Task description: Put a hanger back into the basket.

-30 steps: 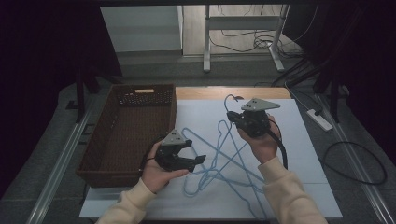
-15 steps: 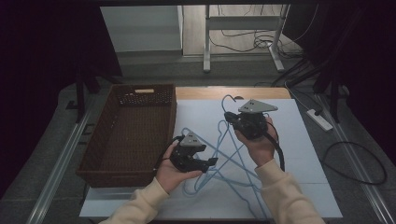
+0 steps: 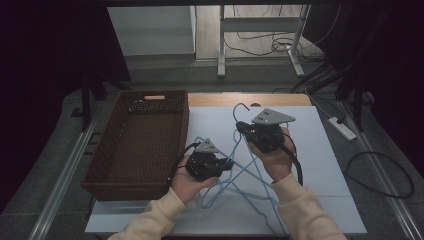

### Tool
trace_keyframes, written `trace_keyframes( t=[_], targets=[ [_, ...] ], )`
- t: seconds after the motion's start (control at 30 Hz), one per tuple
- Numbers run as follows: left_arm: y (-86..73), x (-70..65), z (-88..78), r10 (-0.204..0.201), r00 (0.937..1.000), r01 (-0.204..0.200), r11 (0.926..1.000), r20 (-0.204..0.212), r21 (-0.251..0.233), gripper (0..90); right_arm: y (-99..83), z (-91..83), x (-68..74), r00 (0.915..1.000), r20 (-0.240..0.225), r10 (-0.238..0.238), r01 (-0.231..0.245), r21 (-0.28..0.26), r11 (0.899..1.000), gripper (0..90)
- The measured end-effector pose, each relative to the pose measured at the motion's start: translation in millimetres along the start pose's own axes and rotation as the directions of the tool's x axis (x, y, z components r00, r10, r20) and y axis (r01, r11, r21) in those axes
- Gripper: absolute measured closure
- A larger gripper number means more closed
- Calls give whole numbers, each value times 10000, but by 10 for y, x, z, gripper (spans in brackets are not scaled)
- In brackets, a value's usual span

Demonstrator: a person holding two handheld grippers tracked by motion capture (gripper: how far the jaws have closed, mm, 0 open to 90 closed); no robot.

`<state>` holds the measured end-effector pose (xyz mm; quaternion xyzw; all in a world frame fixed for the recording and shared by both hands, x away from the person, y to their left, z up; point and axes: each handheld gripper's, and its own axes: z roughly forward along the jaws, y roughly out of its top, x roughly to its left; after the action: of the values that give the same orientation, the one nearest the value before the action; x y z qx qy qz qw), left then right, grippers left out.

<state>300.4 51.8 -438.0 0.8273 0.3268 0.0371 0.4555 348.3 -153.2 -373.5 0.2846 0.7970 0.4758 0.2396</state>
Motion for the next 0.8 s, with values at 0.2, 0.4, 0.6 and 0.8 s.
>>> trace_keyframes(
  t=[0.2, 0.4, 0.6, 0.8],
  targets=[
    [-12, 58, -62, -519, 9986, 516, 9983, -73, -276, 859, -9, -79, -24, 9996, -136, 237, -241, -261, 9994, 858],
    [-3, 40, -104, -620, 9981, 619, 9967, -10, -526, 863, -28, -147, -50, 9986, -274, 455, -470, -545, 9974, 847],
    [7, 54, -164, -715, 9974, 713, 9945, -4, -763, 864, -85, -255, -100, 9952, -693, 694, -761, -989, 9922, 651],
    [23, 72, -241, -831, 9965, 839, 9918, 127, -967, 864, -224, -441, -121, 9958, -712, 576, -663, -1256, 9899, 477]
  ],
)
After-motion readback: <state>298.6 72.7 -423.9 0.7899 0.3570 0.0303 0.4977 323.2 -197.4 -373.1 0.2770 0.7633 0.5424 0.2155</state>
